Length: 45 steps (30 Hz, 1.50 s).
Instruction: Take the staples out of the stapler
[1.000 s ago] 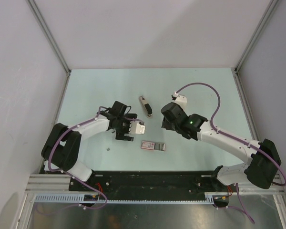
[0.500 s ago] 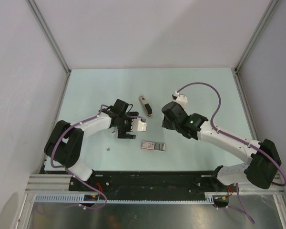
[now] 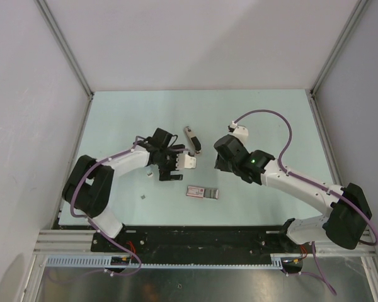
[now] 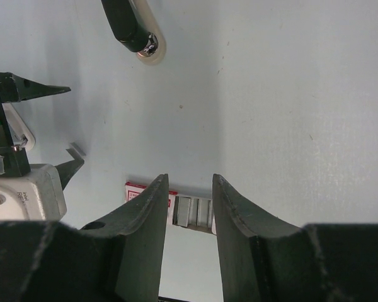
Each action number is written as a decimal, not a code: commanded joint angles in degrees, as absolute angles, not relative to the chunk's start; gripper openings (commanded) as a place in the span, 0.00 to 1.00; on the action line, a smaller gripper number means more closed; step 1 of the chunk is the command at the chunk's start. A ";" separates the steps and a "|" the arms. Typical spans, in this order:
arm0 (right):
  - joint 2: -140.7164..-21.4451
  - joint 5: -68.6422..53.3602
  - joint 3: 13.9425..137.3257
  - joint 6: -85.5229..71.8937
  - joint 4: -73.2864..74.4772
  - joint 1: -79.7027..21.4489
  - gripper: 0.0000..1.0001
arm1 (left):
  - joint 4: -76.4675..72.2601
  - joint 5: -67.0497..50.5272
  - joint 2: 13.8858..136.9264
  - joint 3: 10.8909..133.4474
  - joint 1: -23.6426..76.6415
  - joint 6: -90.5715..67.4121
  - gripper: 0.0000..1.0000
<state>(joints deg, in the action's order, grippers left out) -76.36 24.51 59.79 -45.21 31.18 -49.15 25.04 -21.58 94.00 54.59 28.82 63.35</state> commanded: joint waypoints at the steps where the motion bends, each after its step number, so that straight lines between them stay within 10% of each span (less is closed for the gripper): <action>1: -74.94 24.55 59.68 -45.37 29.86 -48.75 0.39 | 25.48 -22.52 90.68 56.13 28.81 63.34 0.99; 45: -72.76 24.25 56.72 -46.78 28.72 -48.72 0.39 | 30.67 -25.32 97.26 58.26 28.83 69.08 0.97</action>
<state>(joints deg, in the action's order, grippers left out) -74.32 23.92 57.01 -46.44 30.74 -48.97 30.65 -23.20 95.98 55.94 28.45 70.02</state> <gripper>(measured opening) 0.388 0.986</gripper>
